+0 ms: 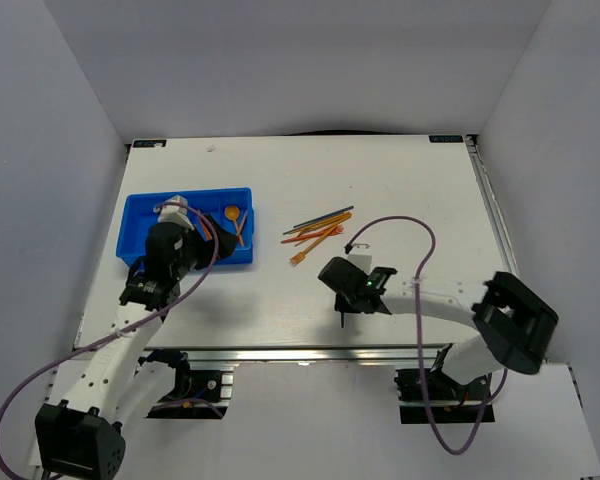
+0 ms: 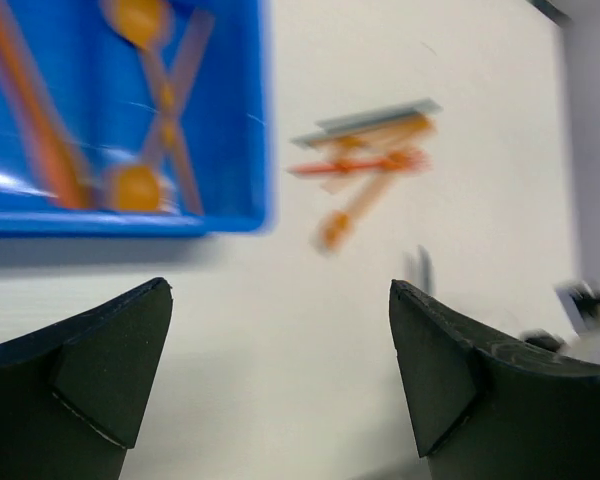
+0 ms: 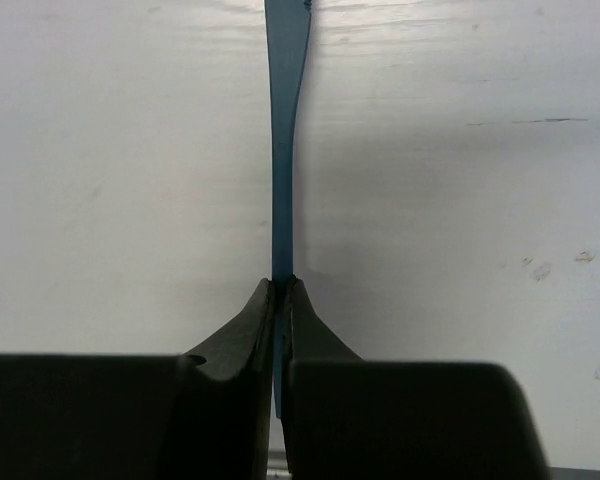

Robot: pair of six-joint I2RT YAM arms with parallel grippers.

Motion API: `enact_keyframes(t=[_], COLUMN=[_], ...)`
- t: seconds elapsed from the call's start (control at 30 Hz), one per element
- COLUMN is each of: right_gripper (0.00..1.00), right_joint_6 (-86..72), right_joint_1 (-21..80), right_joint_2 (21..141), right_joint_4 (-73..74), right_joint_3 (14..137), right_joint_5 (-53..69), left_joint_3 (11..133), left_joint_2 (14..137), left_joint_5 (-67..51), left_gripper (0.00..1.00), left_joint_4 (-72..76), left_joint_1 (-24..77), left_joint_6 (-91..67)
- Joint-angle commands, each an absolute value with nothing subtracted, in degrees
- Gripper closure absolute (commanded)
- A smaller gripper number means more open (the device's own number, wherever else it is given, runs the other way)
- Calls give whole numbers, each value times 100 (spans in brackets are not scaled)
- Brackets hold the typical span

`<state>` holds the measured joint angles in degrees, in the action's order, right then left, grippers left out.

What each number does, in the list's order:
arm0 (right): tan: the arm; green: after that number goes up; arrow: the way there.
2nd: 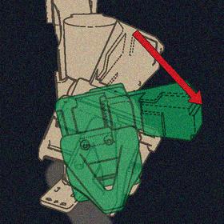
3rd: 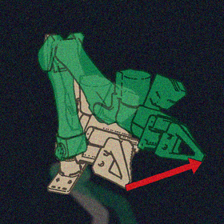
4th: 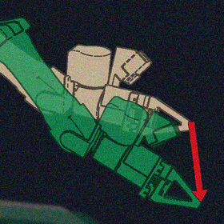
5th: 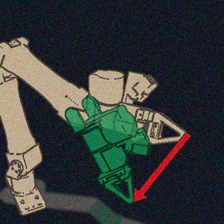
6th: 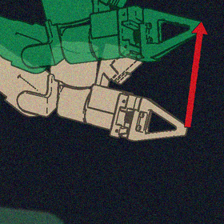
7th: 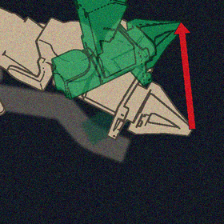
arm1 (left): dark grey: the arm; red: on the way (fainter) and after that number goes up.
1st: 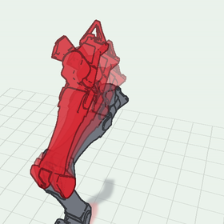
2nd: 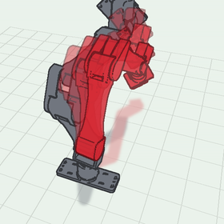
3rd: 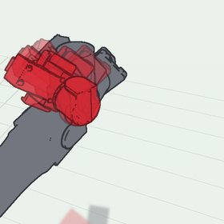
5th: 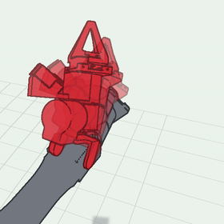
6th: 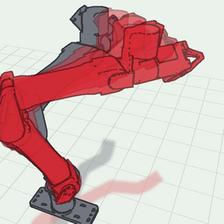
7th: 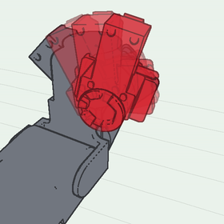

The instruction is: Sort the eating utensils into containers

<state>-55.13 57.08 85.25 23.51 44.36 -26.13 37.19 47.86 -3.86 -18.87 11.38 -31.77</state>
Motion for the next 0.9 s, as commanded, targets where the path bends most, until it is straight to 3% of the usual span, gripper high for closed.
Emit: enact_keyframes(t=[0.0, 0.27, 0.43, 0.57, 0.87], right_gripper=[100, 100, 100, 100, 100], right_joint_6=[-5054, -4317, -4157, -4061, -3955], right_joint_1=[5862, 6037, 6275, 6468, 6820], right_joint_2=[7657, 6794, 6549, 6644, 7128], right_joint_4=[2049, 1171, 730, 615, 290], right_joint_3=[4255, 4052, 4139, 4411, 4939], right_joint_5=[-2505, -2303, -2083, -1943, -1617], left_joint_3=[3376, 3103, 3102, 3120, 3111], left_joint_2=[4659, 5229, 5720, 5976, 6372], left_joint_5=[-1679, -618, -79, 228, 264], left_gripper=[2, 2, 4, 9, 31], left_joint_4=[-714, 763, 949, 1028, 1169], left_joint_1=[1695, 3530, 4095, 4184, 4228], left_joint_6=[-4358, -5246, -5317, -5300, -5265])
